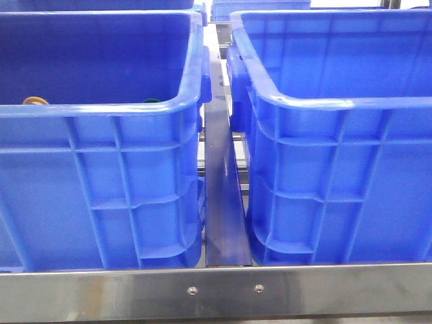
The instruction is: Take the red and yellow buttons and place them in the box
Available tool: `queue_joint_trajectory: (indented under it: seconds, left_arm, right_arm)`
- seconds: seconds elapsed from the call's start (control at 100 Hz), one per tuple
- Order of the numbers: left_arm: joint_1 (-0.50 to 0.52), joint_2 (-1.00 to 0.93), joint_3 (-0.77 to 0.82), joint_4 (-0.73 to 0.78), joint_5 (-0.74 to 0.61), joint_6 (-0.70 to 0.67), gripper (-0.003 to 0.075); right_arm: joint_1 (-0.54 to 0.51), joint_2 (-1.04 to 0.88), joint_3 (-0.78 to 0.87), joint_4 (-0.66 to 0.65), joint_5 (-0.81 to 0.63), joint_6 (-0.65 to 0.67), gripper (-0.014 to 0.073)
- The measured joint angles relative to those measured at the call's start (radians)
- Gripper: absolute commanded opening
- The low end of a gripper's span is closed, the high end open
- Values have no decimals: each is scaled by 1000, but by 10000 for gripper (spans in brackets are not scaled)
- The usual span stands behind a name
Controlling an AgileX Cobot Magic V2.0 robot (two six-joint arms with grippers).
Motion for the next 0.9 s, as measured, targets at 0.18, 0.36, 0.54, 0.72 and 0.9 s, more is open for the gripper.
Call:
queue_joint_trajectory:
  seconds: [0.18, 0.36, 0.54, 0.72, 0.9]
  left_arm:
    - [0, 0, 0, 0, 1, 4, -18]
    - [0, 0, 0, 0, 2, 4, -18]
    - [0, 0, 0, 0, 8, 4, -19]
    - [0, 0, 0, 0, 11, 5, -18]
    - [0, 0, 0, 0, 23, 5, -19]
  right_arm:
    - [0, 128, -5, 91, 27, -32, -48]
    - [0, 185, -5, 144, 25, -83, 270]
    - [0, 190, -7, 206, 23, -93, 514]
    - [0, 200, -7, 395, 18, -241, 520]
    - [0, 286, -7, 746, 18, -537, 520]
